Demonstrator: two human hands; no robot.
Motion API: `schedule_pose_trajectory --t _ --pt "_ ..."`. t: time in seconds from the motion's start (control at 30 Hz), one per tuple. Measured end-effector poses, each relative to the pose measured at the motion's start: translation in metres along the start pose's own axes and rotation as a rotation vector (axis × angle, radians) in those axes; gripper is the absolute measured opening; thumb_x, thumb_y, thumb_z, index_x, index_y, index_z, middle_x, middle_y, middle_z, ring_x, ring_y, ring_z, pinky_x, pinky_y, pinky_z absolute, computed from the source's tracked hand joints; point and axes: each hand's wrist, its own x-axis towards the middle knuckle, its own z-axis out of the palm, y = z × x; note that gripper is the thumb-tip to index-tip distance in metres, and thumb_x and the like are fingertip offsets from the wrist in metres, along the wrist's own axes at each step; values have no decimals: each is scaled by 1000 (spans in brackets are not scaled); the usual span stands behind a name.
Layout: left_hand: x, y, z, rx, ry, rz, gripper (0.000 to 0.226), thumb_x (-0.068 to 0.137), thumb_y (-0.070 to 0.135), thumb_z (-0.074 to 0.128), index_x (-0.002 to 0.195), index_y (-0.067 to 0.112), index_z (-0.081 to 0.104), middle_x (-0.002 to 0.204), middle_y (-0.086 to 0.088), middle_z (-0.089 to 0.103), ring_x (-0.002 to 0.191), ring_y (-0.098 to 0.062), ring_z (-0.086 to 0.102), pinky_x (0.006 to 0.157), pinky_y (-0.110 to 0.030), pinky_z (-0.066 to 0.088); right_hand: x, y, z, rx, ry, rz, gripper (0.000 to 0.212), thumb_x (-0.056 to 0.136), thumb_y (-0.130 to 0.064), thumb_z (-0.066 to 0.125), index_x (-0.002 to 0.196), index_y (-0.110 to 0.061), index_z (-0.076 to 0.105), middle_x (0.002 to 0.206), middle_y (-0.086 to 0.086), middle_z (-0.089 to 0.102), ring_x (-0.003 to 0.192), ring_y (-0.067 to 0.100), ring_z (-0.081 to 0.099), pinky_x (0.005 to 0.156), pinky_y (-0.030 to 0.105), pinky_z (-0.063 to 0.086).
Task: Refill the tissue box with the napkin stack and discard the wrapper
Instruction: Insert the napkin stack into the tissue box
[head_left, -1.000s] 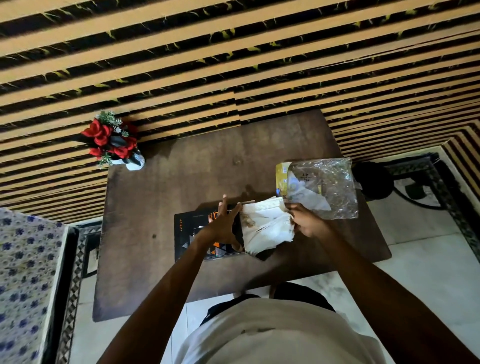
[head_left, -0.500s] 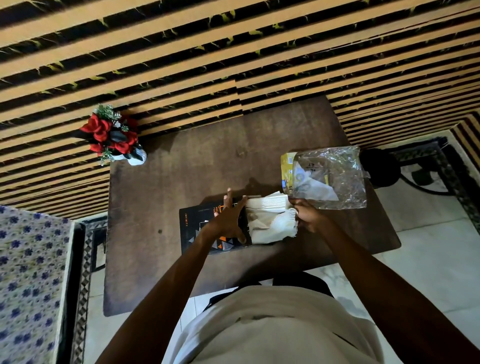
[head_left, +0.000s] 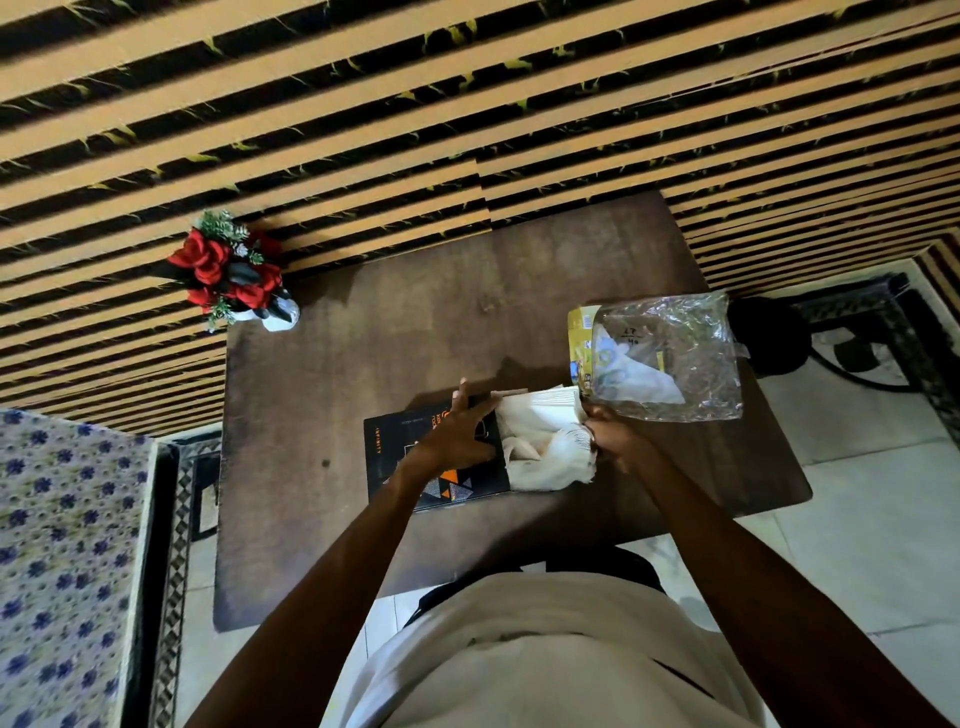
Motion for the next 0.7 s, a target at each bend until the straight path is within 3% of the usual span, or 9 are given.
schedule_pose_trajectory --t 0.07,0.13,0.23,0.4,0.53,0.63,0.7 --pt "4 -1 10 18 113 99 53 81 21 66 133 24 55 161 -15 7 149 -39 7 120 -54 18 -2 -2 -4 -64 -20 13 46 93 -22 56 138 -18 48 124 14 61 79 21 63 50 26 53" --pt "6 -1 25 91 132 103 39 81 30 67 119 29 65 162 -13 7 150 -35 -5 118 -63 1 -5 -6 -5 -115 -37 9 50 91 -27 58 139 -22 46 127 11 59 82 19 62 43 21 48" --pt "0 -1 46 167 176 52 30 82 43 66 109 30 69 164 0 -10 147 -34 -23 107 -73 -10 -6 -9 -6 -109 -41 -30 45 93 -27 56 137 -26 48 125 6 61 95 23 62 56 26 50" --pt "-8 1 58 310 174 55 27 89 44 56 96 26 74 162 4 -21 143 -37 -31 108 -74 -12 -1 -2 -4 1 23 -39 36 87 -14 64 122 -21 58 108 3 65 88 19 62 66 31 50" --pt "-11 7 56 203 205 24 29 90 39 57 84 17 75 163 7 -14 146 -32 -28 109 -70 -15 6 1 -1 7 47 -84 40 95 -27 54 133 -16 52 123 9 63 98 23 61 74 36 50" --pt "-11 15 57 188 274 -23 18 82 27 66 67 17 66 164 7 -7 148 -32 -22 109 -72 -12 6 0 2 -34 59 -157 36 96 -20 52 132 -12 53 130 9 58 116 25 56 105 47 44" --pt "-10 18 60 157 333 -28 7 78 20 68 74 17 65 164 7 -4 148 -33 -19 108 -75 -9 8 3 2 -101 59 -209 43 92 -15 57 135 -11 51 140 12 53 128 27 50 113 48 36"
